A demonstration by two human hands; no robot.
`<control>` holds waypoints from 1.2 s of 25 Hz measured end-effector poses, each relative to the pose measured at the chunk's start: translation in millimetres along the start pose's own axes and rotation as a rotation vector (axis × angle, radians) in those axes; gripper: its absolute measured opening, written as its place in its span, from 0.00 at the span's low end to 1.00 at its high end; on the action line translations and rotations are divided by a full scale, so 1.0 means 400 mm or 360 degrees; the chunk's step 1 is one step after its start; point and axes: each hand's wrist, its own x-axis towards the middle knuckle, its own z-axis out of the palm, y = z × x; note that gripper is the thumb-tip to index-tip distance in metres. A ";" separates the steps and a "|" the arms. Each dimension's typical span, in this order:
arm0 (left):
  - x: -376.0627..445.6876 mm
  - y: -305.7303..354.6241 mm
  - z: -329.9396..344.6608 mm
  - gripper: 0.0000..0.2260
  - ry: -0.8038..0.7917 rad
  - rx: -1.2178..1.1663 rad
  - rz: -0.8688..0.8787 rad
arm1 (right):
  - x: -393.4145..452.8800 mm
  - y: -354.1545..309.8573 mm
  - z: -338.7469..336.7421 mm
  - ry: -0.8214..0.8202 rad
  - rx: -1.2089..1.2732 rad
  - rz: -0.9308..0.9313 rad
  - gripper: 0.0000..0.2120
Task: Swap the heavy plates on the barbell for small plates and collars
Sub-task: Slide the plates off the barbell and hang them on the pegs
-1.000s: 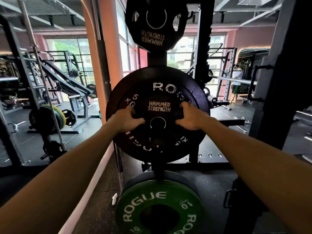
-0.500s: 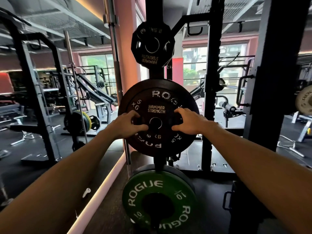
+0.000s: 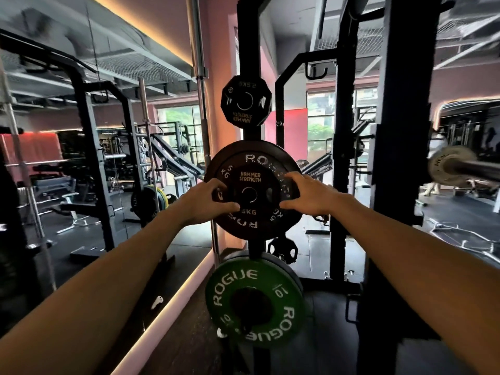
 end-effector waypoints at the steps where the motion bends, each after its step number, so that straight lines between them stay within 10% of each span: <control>1: -0.038 0.029 0.002 0.33 -0.0010 -0.0003 -0.0002 | -0.051 0.007 -0.016 -0.0010 -0.0030 0.0009 0.41; 30: -0.114 1.117 0.410 0.27 -0.0087 -0.0291 0.0249 | -0.747 0.916 -0.619 0.0021 -0.0207 0.0523 0.31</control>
